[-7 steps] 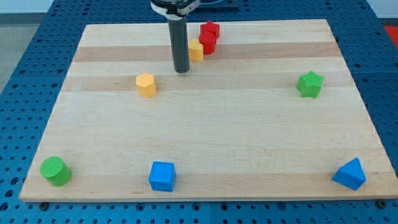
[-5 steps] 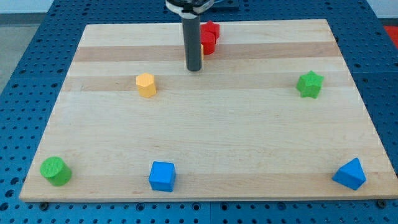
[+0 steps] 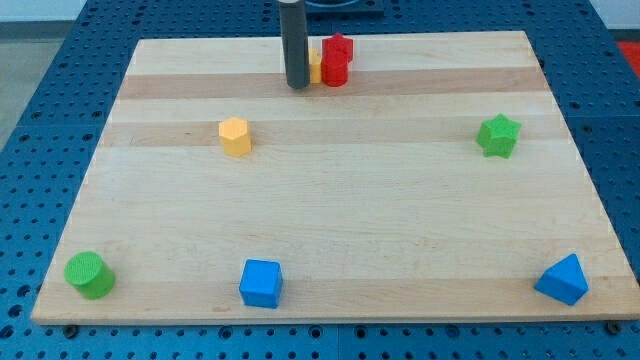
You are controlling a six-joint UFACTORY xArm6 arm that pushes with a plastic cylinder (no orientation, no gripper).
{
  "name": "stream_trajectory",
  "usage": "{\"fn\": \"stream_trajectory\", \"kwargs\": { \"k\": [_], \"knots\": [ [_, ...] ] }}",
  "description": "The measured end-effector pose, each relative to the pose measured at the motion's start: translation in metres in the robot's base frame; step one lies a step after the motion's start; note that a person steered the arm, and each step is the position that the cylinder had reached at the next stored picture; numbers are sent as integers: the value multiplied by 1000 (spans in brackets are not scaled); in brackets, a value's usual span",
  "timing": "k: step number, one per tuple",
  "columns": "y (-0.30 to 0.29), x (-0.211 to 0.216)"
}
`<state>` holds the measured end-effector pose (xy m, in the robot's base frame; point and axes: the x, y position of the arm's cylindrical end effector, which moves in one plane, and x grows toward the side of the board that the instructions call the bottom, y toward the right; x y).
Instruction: Place the yellow heart diagonally to the top right of the yellow hexagon
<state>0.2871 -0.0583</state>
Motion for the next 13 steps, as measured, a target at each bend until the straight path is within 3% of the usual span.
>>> {"fn": "stream_trajectory", "kwargs": {
  "k": [1, 3, 6, 9, 11, 13],
  "knots": [
    [-42, -16],
    [-28, -72],
    [28, -55],
    [3, -38],
    [6, -64],
    [18, -54]
  ]
}}
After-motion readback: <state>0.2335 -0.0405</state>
